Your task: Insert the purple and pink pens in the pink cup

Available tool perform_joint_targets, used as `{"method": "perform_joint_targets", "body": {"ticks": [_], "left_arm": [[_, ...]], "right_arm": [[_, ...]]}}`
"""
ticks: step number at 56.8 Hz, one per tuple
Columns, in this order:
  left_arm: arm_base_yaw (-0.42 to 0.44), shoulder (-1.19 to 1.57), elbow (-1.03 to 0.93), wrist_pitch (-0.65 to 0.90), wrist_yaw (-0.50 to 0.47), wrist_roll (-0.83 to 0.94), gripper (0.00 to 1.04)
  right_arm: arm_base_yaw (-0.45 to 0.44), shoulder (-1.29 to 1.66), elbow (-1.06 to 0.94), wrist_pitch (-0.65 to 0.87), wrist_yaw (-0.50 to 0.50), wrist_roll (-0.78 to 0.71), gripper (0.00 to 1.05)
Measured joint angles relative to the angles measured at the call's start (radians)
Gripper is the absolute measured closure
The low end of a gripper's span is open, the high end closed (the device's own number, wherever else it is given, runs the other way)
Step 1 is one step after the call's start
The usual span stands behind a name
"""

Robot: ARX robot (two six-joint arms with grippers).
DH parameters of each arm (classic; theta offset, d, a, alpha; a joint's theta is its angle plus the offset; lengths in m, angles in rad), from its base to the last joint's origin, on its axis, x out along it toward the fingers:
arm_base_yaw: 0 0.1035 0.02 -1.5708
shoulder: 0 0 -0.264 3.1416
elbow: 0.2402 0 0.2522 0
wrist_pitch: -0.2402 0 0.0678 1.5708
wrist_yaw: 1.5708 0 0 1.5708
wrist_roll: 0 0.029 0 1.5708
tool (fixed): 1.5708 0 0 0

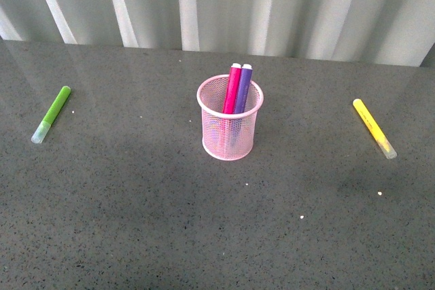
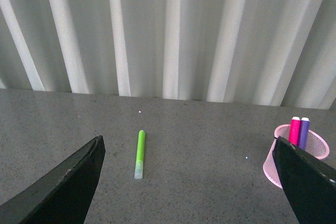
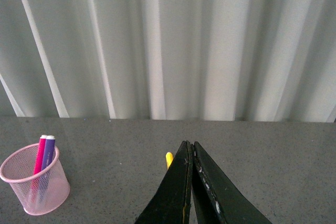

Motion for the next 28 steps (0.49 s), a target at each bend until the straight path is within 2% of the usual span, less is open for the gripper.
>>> {"method": "perform_joint_targets", "body": {"ticks": [12, 16, 28], "left_arm": [[0.0, 0.0, 0.0, 0.0, 0.0, 0.0, 0.07], [0.0, 0.0, 0.0, 0.0, 0.0, 0.0, 0.07], [0.0, 0.0, 0.0, 0.0, 0.0, 0.0, 0.07]], "right_arm": [[0.0, -0.06, 0.0, -0.06, 0.0, 0.0, 1.01], [0.0, -0.183, 0.0, -0.22, 0.0, 0.0, 1.01], [0.0, -0.227, 0.0, -0.233, 0.0, 0.0, 1.01]]}}
